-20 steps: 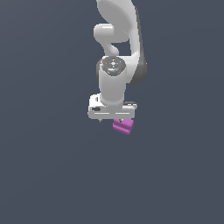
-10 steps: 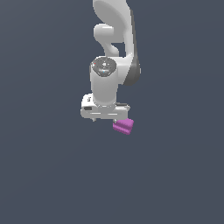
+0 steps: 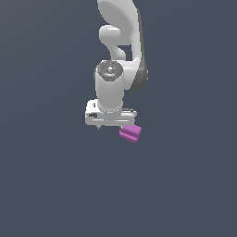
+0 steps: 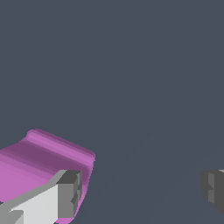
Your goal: Pick up the object and move it to a goal position.
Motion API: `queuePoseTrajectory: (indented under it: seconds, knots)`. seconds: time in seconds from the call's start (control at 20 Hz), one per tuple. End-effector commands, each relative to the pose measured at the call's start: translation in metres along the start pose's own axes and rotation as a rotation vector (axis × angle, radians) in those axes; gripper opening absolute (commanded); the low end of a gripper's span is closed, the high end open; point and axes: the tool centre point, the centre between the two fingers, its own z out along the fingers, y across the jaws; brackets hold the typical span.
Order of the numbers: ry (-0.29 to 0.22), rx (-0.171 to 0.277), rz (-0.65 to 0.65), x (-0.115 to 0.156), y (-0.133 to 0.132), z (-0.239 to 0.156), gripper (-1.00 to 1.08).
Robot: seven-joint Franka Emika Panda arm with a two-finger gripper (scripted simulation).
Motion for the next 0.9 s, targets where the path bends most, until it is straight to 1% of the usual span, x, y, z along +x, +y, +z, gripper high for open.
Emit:
queuePoseTrajectory:
  seconds: [0.0, 0.35, 0.85]
  knots:
    - [0.001, 0.001, -0.029, -0.001, -0.002, 0.001, 1.00]
    - [0.005, 0.007, -0.164, -0.003, -0.014, 0.003, 1.00]
    - [0.018, 0.017, -0.458, -0.009, -0.039, 0.009, 1.00]
